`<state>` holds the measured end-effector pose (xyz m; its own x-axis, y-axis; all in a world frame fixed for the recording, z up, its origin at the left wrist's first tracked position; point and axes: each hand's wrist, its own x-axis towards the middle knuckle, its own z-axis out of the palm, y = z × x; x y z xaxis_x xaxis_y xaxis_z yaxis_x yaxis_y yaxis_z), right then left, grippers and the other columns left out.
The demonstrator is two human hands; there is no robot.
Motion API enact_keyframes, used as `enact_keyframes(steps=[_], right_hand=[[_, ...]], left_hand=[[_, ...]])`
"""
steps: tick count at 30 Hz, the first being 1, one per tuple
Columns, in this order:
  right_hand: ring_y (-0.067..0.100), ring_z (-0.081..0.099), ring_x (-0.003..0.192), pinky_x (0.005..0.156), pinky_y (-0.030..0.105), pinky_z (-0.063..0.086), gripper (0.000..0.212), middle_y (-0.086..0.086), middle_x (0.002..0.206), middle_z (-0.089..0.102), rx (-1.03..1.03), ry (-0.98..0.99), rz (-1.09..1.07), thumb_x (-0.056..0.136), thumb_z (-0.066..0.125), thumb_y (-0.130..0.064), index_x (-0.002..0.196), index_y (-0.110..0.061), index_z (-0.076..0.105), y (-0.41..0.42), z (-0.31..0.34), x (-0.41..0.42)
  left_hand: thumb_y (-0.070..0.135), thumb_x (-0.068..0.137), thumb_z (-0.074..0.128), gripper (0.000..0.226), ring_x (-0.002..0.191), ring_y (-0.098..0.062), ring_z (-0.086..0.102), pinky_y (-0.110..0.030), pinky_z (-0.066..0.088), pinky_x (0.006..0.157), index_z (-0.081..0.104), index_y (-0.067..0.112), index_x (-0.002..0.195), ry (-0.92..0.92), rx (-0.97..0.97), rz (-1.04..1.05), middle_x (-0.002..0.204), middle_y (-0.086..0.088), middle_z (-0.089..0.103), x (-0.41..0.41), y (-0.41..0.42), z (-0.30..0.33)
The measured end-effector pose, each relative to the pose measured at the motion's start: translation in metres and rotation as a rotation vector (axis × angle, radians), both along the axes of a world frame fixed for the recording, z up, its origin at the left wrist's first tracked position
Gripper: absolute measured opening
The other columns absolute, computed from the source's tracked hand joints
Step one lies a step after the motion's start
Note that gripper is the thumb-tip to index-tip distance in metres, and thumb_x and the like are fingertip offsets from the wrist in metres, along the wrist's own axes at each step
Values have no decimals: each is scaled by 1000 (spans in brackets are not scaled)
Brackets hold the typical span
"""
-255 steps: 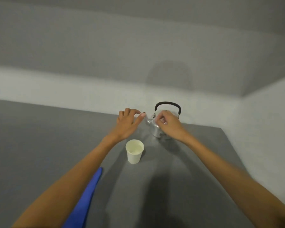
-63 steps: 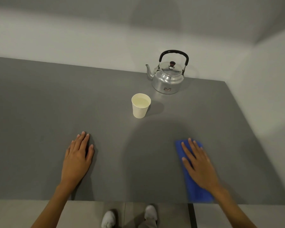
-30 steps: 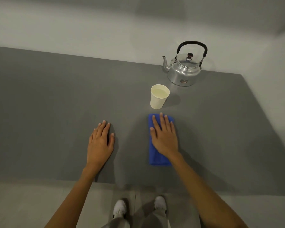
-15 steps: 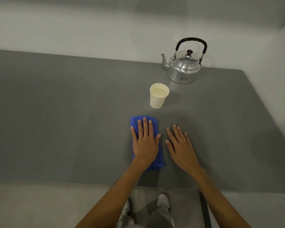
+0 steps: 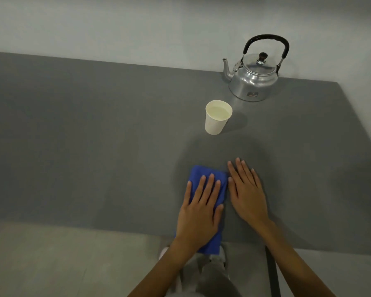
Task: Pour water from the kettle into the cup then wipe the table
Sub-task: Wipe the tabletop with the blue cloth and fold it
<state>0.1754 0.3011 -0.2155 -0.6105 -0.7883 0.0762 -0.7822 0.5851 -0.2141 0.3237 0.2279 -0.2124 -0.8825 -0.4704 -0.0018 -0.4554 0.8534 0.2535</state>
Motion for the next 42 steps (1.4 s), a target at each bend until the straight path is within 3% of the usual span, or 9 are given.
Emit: enact_keyframes(steps=[3, 7, 13, 18, 23, 28, 33, 42], right_hand=[[20, 20, 143, 117, 38, 15, 53, 9, 153, 30, -13, 9, -11, 97, 17, -35, 146, -15, 28, 0, 0, 1], [18, 19, 143, 117, 38, 15, 52, 8, 153, 30, -3, 12, -20, 98, 17, -35, 146, -16, 26, -1, -3, 1], [20, 17, 144, 118, 39, 15, 54, 8, 155, 27, 24, 24, -33, 98, 13, -36, 147, -17, 23, -3, -2, 5], [21, 15, 145, 118, 39, 12, 58, 9, 155, 23, 40, 28, -26, 96, 8, -38, 147, -16, 21, -2, 0, 4], [20, 14, 144, 117, 38, 11, 55, 9, 155, 23, 44, 35, -12, 97, 8, -38, 147, -16, 17, 1, -3, 1], [16, 12, 145, 118, 36, 10, 56, 4, 157, 21, 55, 33, -23, 98, 8, -40, 148, -18, 18, 1, -6, 0], [18, 14, 145, 118, 38, 12, 56, 6, 156, 23, 59, 47, -29, 98, 8, -37, 148, -15, 18, 1, -3, 3], [21, 15, 145, 118, 38, 10, 55, 8, 156, 24, 85, 60, -36, 98, 7, -38, 148, -15, 16, -3, -1, 4]], left_hand=[[50, 97, 25, 60, 146, -20, 14, -45, 8, 114, 17, 23, 149, -45, -18, 30, 158, 1, 17, 37, -14, -4], [55, 95, 17, 63, 148, -19, 0, -46, -4, 119, 6, 26, 150, -54, -10, 94, 159, 5, 3, 51, -57, -4], [51, 96, 19, 66, 148, -26, -4, -51, -1, 120, 2, 17, 150, -48, 3, 303, 161, -5, 0, -18, -98, 2], [49, 97, 14, 65, 147, -28, -6, -53, -4, 119, 0, 14, 150, -79, -4, 173, 160, -9, -2, -59, -63, 5], [53, 96, 19, 64, 147, -25, 4, -55, 5, 118, 10, 21, 150, -32, -8, 3, 159, -3, 9, -8, -16, -1], [55, 95, 18, 63, 147, -23, 1, -46, -1, 117, 1, 27, 150, -43, 5, 114, 159, 4, 0, 68, -35, -10], [55, 91, 15, 66, 147, -19, 5, -47, 6, 120, 10, 26, 150, -21, 4, 302, 159, 3, 9, 98, -107, 1], [42, 98, 26, 61, 148, -26, 4, -56, 2, 118, 10, 14, 150, 1, 30, 491, 161, -8, 5, -17, -184, 2]])
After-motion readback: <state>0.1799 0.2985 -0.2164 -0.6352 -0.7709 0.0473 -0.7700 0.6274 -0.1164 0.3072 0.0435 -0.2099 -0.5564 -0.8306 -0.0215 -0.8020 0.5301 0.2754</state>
